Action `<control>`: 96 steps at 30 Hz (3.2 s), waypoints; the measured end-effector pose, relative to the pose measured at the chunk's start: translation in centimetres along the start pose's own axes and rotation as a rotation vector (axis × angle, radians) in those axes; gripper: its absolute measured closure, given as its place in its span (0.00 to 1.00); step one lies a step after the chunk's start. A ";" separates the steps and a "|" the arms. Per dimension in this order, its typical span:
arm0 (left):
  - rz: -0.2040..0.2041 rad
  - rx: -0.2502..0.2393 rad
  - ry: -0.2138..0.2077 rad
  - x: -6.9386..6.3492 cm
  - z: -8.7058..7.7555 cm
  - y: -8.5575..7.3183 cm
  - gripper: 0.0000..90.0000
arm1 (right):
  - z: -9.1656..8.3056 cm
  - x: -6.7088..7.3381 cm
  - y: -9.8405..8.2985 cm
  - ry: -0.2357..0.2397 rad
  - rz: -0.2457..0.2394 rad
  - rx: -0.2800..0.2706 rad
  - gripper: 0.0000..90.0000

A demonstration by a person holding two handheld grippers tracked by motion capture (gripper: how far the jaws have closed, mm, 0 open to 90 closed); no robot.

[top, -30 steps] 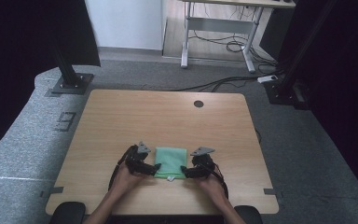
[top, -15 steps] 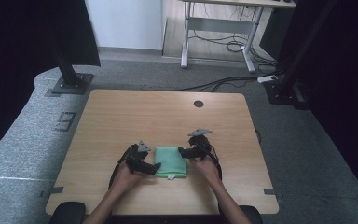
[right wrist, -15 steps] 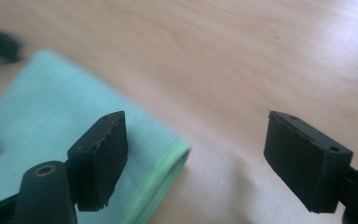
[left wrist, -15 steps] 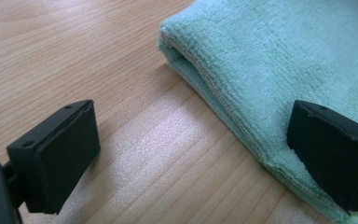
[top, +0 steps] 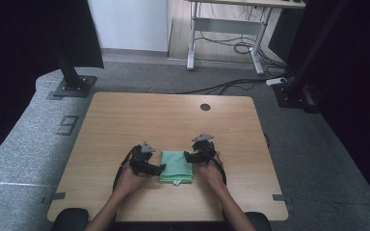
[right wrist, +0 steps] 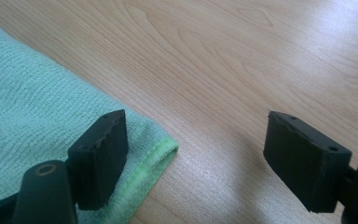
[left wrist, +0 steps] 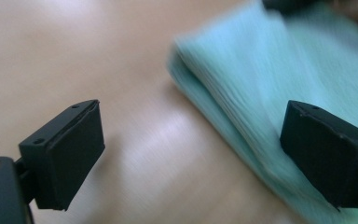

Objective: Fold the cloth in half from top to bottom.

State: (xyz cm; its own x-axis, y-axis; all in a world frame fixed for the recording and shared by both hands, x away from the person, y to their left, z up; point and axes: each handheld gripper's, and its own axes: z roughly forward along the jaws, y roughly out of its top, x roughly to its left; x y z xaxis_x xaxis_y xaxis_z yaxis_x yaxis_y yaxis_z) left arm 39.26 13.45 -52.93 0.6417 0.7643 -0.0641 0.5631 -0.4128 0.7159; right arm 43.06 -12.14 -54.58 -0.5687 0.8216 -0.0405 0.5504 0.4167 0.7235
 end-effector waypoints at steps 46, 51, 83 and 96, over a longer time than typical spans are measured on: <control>0.017 0.036 0.086 2.2 3.2 0.7 0.00 | -1.3 0.5 -1.3 0.055 -0.007 0.020 0.18; 0.004 0.040 0.088 3.1 4.0 1.5 0.00 | -0.4 -0.3 -0.6 0.038 0.004 0.011 0.18; 0.065 0.024 -0.001 2.6 -0.2 1.5 0.00 | -4.1 -0.7 0.5 0.129 -0.032 -0.019 0.14; 0.087 -0.024 -0.017 1.7 -3.3 0.0 0.00 | -6.5 -1.0 -1.0 0.132 -0.055 -0.026 0.01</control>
State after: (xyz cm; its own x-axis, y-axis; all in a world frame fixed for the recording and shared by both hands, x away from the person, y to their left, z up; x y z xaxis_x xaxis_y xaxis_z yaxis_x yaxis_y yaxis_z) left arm 38.63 16.34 -50.72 0.6963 0.7176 -0.0129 0.4925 -0.4647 0.7359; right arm 39.15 -15.86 -50.77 -0.6738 0.7389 0.0093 0.5016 0.4480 0.7400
